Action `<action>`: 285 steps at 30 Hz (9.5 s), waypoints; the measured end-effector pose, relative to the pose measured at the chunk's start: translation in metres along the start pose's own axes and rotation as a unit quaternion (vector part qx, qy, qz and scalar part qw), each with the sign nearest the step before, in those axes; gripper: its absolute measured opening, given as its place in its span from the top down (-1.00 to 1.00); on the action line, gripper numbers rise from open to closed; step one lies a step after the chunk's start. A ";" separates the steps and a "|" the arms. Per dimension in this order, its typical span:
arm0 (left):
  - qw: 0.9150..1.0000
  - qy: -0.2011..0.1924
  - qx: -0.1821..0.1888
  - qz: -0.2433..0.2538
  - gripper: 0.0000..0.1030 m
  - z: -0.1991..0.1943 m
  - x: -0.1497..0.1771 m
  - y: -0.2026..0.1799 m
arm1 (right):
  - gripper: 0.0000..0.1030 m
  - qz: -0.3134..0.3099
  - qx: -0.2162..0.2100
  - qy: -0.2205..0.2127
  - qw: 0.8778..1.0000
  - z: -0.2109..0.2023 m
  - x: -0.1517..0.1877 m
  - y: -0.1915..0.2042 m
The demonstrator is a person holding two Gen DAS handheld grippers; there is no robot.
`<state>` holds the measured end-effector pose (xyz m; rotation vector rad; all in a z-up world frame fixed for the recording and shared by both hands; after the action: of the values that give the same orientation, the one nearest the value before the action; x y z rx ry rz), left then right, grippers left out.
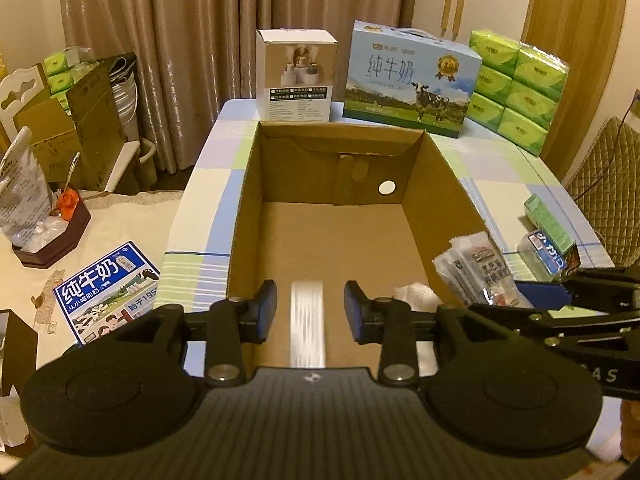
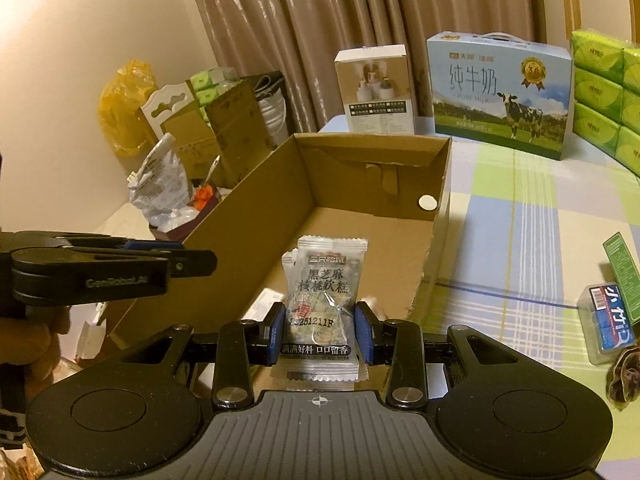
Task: Organize objects
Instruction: 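Carry medicine box and snack packet into the cardboard box and release, then return both tools to the remaining table items, then grasp the dark scrunchie with left gripper while right gripper grasps the black lighter, then lift scrunchie and lighter and carry them toward the cardboard box, then lower both tools into the cardboard box and open both grippers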
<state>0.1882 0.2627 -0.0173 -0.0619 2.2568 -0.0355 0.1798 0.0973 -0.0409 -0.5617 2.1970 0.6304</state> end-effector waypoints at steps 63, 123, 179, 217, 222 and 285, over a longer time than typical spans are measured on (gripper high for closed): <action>0.993 -0.017 0.111 0.045 -0.93 -0.074 0.042 -0.243 | -0.94 0.113 0.208 -0.098 0.967 -0.251 0.080 -0.208; 0.982 0.047 0.141 0.114 0.59 0.117 0.083 -0.330 | 0.04 0.104 0.155 0.029 0.982 -0.096 0.084 -0.322; 0.987 0.040 0.122 0.100 0.66 0.073 0.107 -0.303 | 0.64 0.060 0.165 0.024 0.984 -0.115 0.105 -0.252; 0.994 -0.025 0.080 0.069 0.66 -0.124 0.081 -0.226 | 0.64 0.014 0.099 -0.051 0.994 -0.215 0.082 -0.075; 0.995 -0.029 0.072 0.062 0.66 -0.131 0.081 -0.213 | 0.64 0.007 0.089 -0.049 0.995 -0.210 0.081 -0.064; 0.998 -0.011 -0.021 0.050 0.65 -0.057 0.024 -0.038 | 0.64 -0.026 0.004 -0.006 1.000 -0.037 -0.008 0.008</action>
<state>0.1302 0.2240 0.0018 0.0269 2.2358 0.0665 0.1595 0.0826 -0.0110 -0.6088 2.1655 0.5961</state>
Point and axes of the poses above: each gripper's, at about its wrist camera, not at the fingertips, and z roughly the way its jaws point, y to its left, x to its underside, the point moved 4 cm from there along z, roughly the way its jaws point, and after that the axes turned 6 degrees about -y, right-handed, at the moved point
